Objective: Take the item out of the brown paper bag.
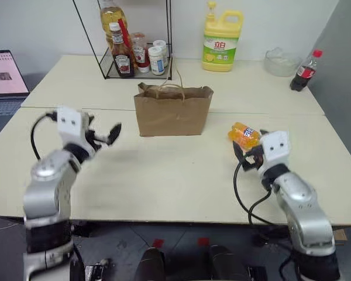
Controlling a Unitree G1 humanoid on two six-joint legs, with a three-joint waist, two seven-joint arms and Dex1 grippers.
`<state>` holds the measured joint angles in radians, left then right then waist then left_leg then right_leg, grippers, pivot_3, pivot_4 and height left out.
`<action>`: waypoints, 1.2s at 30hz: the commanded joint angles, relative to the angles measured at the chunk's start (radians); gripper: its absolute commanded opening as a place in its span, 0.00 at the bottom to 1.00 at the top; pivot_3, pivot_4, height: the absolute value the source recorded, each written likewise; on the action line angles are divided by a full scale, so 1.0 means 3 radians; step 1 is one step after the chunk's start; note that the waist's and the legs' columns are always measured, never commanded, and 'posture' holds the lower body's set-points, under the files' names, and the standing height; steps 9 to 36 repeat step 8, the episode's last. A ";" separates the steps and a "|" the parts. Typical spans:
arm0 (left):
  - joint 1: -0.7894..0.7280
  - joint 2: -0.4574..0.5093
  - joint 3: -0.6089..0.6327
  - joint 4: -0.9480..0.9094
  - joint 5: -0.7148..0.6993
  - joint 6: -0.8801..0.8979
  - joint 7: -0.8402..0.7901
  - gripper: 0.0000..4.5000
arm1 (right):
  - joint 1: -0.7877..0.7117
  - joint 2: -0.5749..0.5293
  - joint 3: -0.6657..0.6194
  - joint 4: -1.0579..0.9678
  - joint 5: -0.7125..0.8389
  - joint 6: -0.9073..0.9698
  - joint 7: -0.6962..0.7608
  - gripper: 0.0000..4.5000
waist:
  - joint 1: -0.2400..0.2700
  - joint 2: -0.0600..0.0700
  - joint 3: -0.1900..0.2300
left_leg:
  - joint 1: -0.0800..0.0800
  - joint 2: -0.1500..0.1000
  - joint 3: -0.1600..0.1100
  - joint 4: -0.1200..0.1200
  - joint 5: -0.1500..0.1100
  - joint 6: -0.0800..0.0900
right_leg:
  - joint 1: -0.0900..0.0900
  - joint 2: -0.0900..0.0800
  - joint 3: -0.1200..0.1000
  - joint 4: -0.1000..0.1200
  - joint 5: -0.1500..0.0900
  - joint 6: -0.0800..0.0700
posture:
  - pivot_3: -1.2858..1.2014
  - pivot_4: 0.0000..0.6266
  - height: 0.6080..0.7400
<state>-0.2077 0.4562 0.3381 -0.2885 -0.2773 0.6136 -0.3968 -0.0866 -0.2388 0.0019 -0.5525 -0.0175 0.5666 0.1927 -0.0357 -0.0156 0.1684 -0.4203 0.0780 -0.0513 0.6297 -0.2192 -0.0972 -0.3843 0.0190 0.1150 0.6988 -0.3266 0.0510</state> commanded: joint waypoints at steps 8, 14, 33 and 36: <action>0.0828 -0.0710 -0.0611 -0.0675 0.0191 0.0035 0.0605 1.00 | 0.0389 0.0361 0.0013 -0.0330 0.0041 0.0409 -0.0263 1.00 | 0.0016 -0.0010 -0.0007 | 0.0017 0.0000 -0.0003 -0.0002 -0.0001 0.0001 | 0.0017 0.0002 -0.0001 -0.0004 -0.0002 0.0001 | 0.52 0.24 1.00; 0.0828 -0.0710 -0.0611 -0.0675 0.0191 0.0035 0.0605 1.00 | 0.0389 0.0361 0.0013 -0.0330 0.0041 0.0409 -0.0263 1.00 | 0.0016 -0.0010 -0.0007 | 0.0017 0.0000 -0.0003 -0.0002 -0.0001 0.0001 | 0.0017 0.0002 -0.0001 -0.0004 -0.0002 0.0001 | 0.52 0.24 1.00; 0.0828 -0.0710 -0.0611 -0.0675 0.0191 0.0035 0.0605 1.00 | 0.0389 0.0361 0.0013 -0.0330 0.0041 0.0409 -0.0263 1.00 | 0.0016 -0.0010 -0.0007 | 0.0017 0.0000 -0.0003 -0.0002 -0.0001 0.0001 | 0.0017 0.0002 -0.0001 -0.0004 -0.0002 0.0001 | 0.52 0.24 1.00; 0.0828 -0.0710 -0.0611 -0.0675 0.0191 0.0035 0.0605 1.00 | 0.0389 0.0361 0.0013 -0.0330 0.0041 0.0409 -0.0263 1.00 | 0.0016 -0.0010 -0.0007 | 0.0017 0.0000 -0.0003 -0.0002 -0.0001 0.0001 | 0.0017 0.0002 -0.0001 -0.0004 -0.0002 0.0001 | 0.52 0.24 1.00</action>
